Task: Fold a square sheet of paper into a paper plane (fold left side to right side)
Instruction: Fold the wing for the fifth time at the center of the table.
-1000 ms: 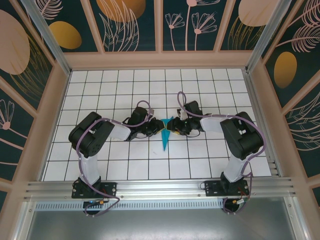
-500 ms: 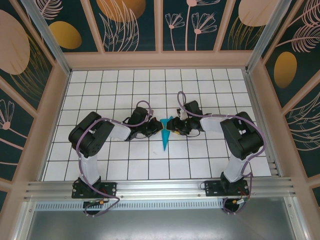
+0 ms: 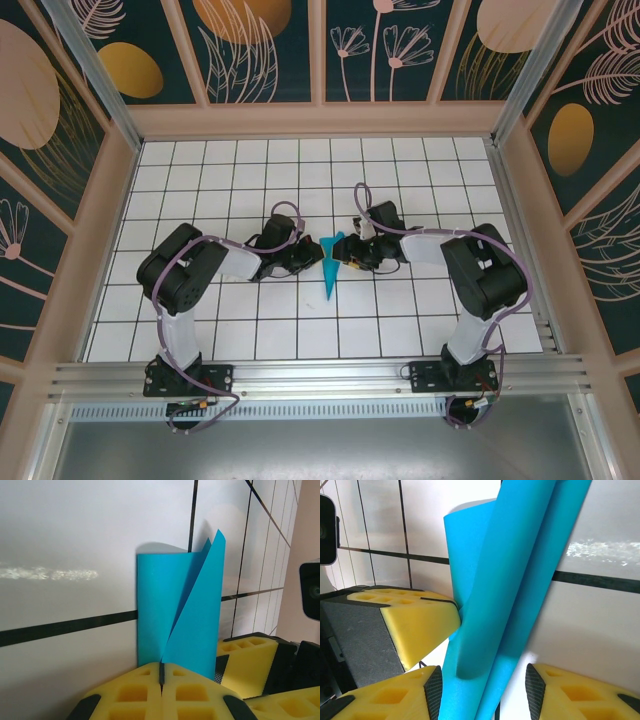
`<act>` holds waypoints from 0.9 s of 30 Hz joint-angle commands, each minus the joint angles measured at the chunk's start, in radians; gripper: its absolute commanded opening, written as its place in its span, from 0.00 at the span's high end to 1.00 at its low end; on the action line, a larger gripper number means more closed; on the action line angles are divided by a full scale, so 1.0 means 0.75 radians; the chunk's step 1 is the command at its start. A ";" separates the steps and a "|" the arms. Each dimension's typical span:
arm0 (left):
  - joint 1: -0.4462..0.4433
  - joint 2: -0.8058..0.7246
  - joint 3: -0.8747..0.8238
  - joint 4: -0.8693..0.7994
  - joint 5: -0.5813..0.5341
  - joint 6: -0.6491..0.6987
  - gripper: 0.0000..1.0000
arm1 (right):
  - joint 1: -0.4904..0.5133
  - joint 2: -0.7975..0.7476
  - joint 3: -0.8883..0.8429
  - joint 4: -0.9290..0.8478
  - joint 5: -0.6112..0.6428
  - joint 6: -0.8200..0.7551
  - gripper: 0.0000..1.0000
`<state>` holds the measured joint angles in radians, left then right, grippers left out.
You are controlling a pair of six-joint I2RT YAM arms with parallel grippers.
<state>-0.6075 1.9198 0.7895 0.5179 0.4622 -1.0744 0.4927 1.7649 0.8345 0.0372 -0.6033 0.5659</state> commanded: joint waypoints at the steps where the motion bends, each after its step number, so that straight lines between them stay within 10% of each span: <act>1: 0.010 0.024 0.030 -0.013 -0.011 0.030 0.96 | 0.003 -0.081 -0.040 -0.007 0.035 -0.043 0.49; 27: 0.010 0.046 0.025 -0.050 -0.049 0.048 1.00 | 0.053 0.001 -0.065 0.339 -0.168 0.143 0.77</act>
<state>-0.6075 1.9263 0.7952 0.5190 0.4595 -1.0725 0.5220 1.7443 0.7620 0.2485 -0.7071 0.6647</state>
